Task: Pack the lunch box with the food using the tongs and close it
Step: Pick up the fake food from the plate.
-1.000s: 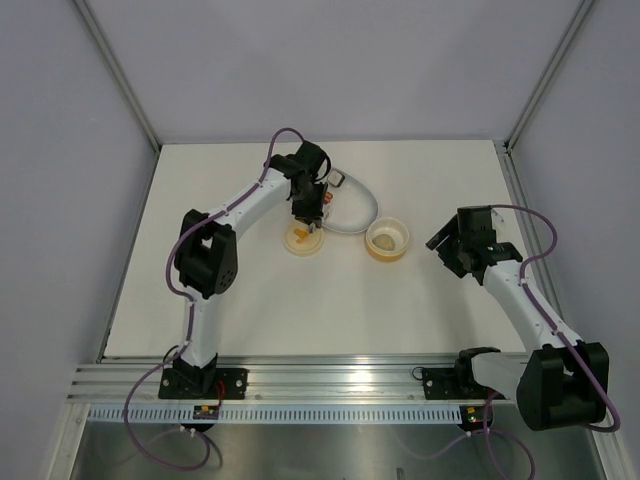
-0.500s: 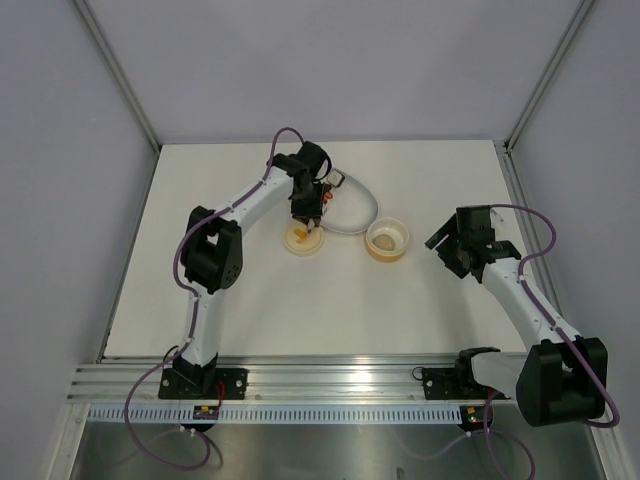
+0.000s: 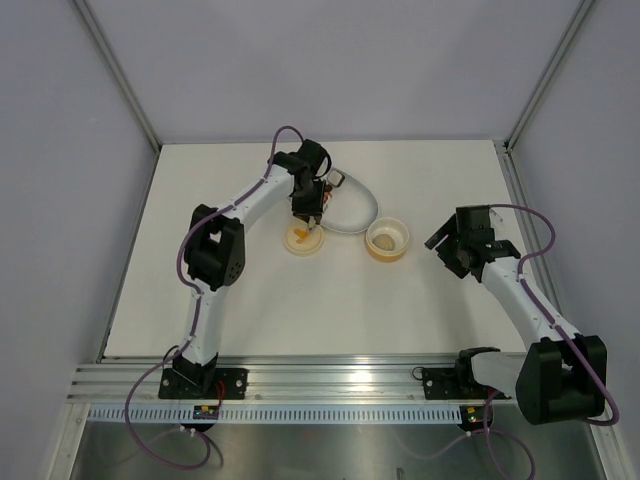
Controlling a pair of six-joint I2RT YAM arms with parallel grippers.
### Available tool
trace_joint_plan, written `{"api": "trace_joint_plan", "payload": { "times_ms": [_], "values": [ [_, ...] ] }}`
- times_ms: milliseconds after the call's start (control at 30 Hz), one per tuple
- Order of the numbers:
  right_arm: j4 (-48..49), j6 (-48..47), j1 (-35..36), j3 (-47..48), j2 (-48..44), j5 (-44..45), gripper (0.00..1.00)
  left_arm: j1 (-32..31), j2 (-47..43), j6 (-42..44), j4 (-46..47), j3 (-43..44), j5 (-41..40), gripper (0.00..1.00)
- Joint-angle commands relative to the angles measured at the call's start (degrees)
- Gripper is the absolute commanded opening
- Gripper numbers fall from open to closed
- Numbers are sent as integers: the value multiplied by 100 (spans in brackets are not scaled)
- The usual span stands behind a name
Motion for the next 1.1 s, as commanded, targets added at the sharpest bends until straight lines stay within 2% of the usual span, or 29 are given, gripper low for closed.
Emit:
{"api": "trace_joint_plan", "payload": {
  "times_ms": [0,300,367,533,667,1067],
  "values": [
    [49,-78,-6,82,34,117,76,43,131,-15,146,400,106,33],
    [40,-87,-15,73,17,117,76,51,404,64,111,743,325,33],
    [23,-87,-15,73,-1,125,76,60,404,82,111,735,334,30],
    [31,-87,-15,64,-19,90,76,52,238,91,146,586,378,16],
    [-13,-78,-15,73,-80,108,76,51,-148,117,216,261,334,0],
    [-188,-104,-15,328,-168,73,76,25,-1617,214,462,-925,518,0]
  ]
}}
